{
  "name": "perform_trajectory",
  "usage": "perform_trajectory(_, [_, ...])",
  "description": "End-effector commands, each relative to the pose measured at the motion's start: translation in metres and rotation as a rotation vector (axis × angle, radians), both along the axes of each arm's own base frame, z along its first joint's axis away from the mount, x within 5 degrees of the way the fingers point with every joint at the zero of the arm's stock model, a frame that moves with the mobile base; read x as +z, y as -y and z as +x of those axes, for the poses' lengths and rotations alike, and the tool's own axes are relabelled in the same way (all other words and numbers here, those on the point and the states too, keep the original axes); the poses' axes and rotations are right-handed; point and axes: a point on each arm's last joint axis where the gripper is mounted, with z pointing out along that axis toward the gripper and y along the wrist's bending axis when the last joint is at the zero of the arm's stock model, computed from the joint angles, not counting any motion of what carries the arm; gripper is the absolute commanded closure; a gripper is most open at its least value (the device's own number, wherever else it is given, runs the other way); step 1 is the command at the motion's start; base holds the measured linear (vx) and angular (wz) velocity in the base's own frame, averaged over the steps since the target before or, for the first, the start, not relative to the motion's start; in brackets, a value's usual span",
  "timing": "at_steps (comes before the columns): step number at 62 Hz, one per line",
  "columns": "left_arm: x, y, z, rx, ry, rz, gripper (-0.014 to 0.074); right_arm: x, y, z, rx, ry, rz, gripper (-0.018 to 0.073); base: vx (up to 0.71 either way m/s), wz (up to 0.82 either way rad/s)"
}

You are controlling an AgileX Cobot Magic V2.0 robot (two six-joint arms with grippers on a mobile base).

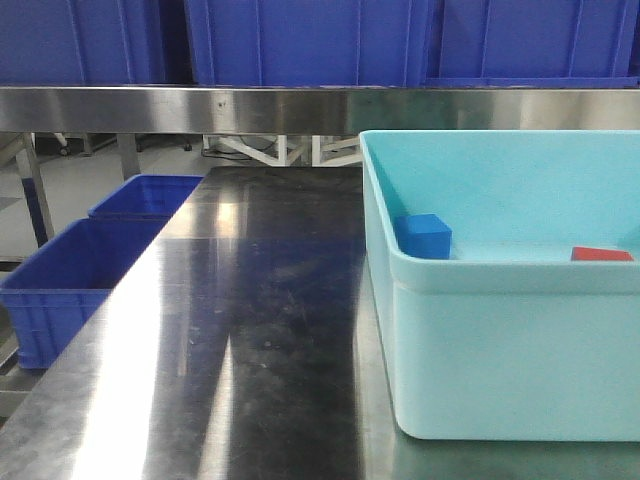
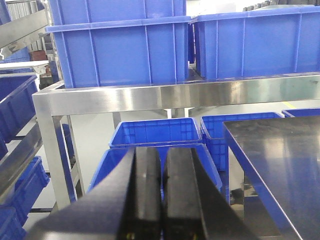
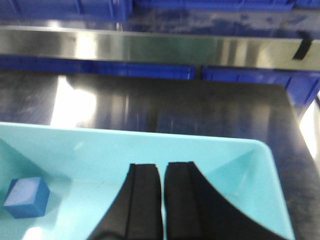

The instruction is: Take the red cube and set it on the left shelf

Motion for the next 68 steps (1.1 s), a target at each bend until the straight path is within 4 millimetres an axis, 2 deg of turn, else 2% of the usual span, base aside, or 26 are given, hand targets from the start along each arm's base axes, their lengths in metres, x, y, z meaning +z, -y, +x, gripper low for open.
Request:
perform_trajectory(1, [0.0,0.0,0.001,0.003,0.052,-0.008,0.0491,0.021,-0.008,0.015,0.031,0.054,0.019,0.0165,0.0,0.0])
perform_trajectory(4, [0.0,0.0,0.001,0.003,0.052,-0.008,0.0491,0.019,-0.016,0.024,0.059,0.016,0.019,0.0032,0.0,0.0])
perform_trajectory(6, [0.0,0.0,0.001,0.003,0.052,-0.008,0.0491,0.018,-0.021,0.029,0.079,-0.008,0.015,-0.0019,0.0,0.0])
perform_trajectory(9, [0.0,0.0,0.001,0.003,0.052,-0.008,0.0491,0.016,-0.029,0.035,0.106,-0.041,0.01,-0.0043,0.0,0.0])
perform_trajectory(24, [0.0,0.0,0.001,0.003,0.052,-0.008,0.0491,-0.011,-0.053,0.055,0.169,-0.212,-0.003,-0.0022,0.0,0.0])
perform_trajectory(46, [0.0,0.0,0.001,0.003,0.052,-0.008,0.0491,-0.047,-0.058,0.07,0.16,-0.393,-0.041,-0.0022,0.0,0.0])
perform_trajectory(68, [0.0,0.0,0.001,0.003,0.052,-0.008,0.0491,-0.061,-0.059,0.076,0.145,-0.453,-0.035,-0.0022,0.0,0.0])
